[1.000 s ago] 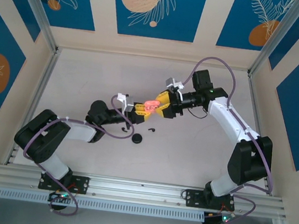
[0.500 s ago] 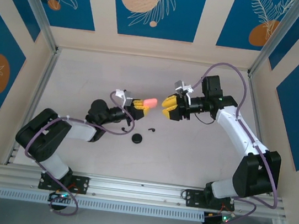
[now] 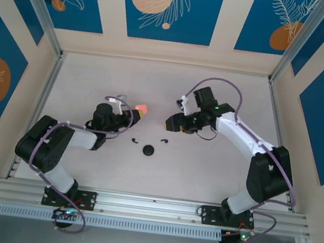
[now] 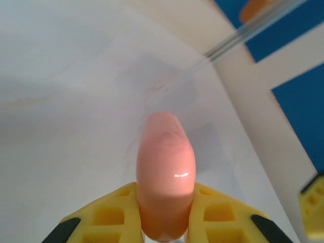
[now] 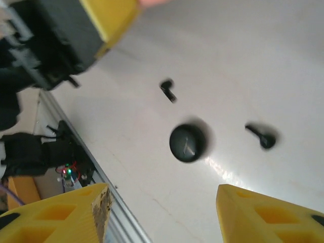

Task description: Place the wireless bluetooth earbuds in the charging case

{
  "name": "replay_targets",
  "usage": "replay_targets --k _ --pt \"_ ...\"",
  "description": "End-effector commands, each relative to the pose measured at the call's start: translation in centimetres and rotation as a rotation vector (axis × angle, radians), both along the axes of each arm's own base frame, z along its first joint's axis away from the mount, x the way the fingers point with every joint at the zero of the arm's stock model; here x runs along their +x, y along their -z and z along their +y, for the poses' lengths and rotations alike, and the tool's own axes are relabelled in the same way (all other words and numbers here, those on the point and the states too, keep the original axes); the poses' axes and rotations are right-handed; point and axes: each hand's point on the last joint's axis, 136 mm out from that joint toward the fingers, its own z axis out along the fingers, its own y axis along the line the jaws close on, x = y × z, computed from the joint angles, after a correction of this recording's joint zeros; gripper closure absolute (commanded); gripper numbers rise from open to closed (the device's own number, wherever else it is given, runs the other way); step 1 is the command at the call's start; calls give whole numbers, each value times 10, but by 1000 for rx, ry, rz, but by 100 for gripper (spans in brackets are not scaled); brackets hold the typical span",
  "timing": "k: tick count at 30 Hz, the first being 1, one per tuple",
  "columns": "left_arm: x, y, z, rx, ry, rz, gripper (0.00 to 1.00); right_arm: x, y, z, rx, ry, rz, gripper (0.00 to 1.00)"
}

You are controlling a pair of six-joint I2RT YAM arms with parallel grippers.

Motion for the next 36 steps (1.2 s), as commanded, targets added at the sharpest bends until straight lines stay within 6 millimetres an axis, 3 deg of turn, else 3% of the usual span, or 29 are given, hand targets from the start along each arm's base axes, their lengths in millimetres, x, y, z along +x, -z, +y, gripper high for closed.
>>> replay_targets --k 1,11,15,21,26,36 --pt "-9 31 21 13 -78 253 89 -20 22 -2 -198 185 216 42" --pt "-11 64 53 -6 -159 486 86 -33 59 44 -401 208 344 37" --pt "-15 71 61 6 -179 533 83 -32 73 52 -463 187 352 35" --pt "-23 79 74 51 -205 602 72 -31 91 56 -530 159 369 33" --pt "-29 81 84 100 -229 632 58 -36 102 62 -560 133 378 33" --pt "-41 69 104 215 -281 634 49 -40 118 78 -567 77 381 35"
